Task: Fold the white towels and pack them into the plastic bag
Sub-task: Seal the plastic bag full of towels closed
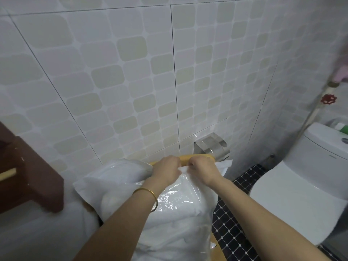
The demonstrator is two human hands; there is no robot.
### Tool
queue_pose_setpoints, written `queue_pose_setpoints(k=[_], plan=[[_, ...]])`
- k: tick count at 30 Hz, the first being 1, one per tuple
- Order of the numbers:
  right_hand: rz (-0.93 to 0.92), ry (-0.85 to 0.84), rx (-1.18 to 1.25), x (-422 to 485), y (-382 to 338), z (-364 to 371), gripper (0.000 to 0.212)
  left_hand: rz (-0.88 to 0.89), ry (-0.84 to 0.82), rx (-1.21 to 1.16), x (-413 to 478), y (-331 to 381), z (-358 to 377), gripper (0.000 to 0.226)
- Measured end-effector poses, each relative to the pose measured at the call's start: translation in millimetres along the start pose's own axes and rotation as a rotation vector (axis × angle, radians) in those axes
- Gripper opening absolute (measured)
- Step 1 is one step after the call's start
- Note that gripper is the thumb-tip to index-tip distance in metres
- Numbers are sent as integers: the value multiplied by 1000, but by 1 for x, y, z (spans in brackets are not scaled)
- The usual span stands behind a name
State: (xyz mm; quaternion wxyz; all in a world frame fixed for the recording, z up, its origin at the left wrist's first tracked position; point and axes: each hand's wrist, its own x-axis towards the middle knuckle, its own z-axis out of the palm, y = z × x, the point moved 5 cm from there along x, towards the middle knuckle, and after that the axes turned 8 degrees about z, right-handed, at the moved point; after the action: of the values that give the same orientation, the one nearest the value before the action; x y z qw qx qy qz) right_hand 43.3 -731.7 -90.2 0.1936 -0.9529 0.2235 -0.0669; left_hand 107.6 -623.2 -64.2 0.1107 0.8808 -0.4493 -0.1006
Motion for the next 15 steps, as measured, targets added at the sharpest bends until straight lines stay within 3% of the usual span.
queue_pose_setpoints(k=[4, 11, 15], plan=[[46, -34, 121, 0, 4, 2, 9, 7, -1, 17, 1, 5, 2, 19], [119, -28, 290, -1, 5, 2, 26, -5, 73, 36, -1, 8, 6, 14], [105, -31, 261, 0, 6, 5, 16, -20, 90, 19, -2, 7, 7, 12]])
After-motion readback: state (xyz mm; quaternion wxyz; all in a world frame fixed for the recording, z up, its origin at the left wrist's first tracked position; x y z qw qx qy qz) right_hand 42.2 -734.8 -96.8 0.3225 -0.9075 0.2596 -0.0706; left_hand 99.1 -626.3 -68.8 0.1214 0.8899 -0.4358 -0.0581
